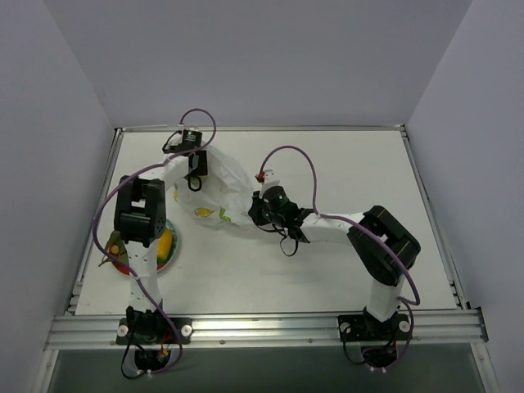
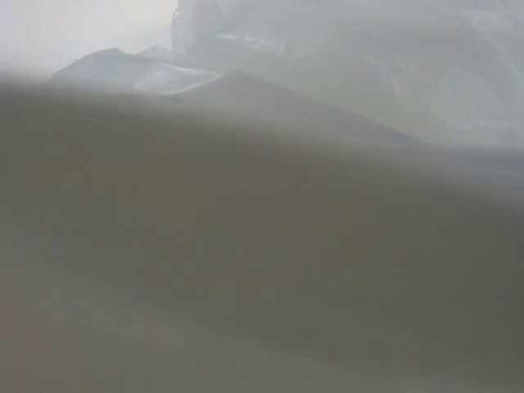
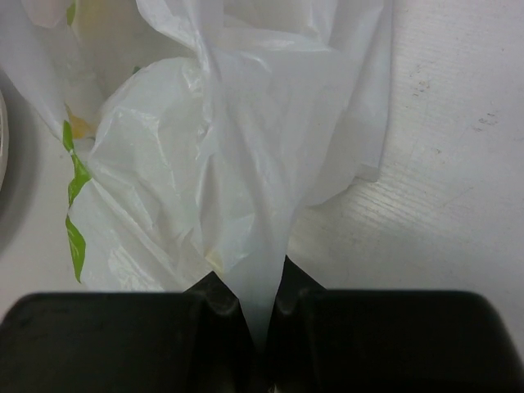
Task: Take the fake fruits out of the plastic bag
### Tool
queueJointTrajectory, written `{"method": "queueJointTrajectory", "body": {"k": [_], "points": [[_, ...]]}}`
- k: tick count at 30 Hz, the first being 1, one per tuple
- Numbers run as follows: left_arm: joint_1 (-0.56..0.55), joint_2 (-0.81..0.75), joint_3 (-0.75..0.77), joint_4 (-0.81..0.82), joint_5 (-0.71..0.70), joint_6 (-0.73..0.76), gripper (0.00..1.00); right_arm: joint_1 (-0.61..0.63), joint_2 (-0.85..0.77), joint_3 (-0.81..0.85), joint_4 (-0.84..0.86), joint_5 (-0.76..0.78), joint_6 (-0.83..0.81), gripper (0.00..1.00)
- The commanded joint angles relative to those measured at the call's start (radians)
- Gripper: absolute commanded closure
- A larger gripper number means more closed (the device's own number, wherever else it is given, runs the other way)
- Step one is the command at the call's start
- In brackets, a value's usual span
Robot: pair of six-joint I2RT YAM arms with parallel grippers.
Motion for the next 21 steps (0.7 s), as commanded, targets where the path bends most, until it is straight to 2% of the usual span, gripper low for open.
{"method": "queueJointTrajectory", "body": {"k": [1,2,3,4,12,21], "points": [[0.01,0.016,0.073,-0.08,0.035,-0.035,0.34,0.003,-0.005,0.003,0.021,0.011,0.009,1.0],[0.01,0.012,0.064,-0.067,0.043,-0.038,0.59,0.003,-0.007,0.003,0.016,0.011,0.006,1.0],[0.01,0.001,0.049,-0.05,0.062,-0.041,0.68,0.003,-0.01,0.007,0.01,0.014,0.003,1.0],[0.01,-0.014,0.034,-0.033,0.07,-0.047,0.72,0.002,-0.019,0.009,0.003,0.021,-0.003,1.0],[0.008,-0.214,-0.113,0.067,0.188,-0.118,0.85,-0.015,-0.01,0.081,-0.028,0.021,-0.029,1.0],[0.008,-0.41,-0.265,0.128,0.386,-0.26,0.85,-0.032,0.013,0.178,-0.059,0.031,-0.045,1.0]]}}
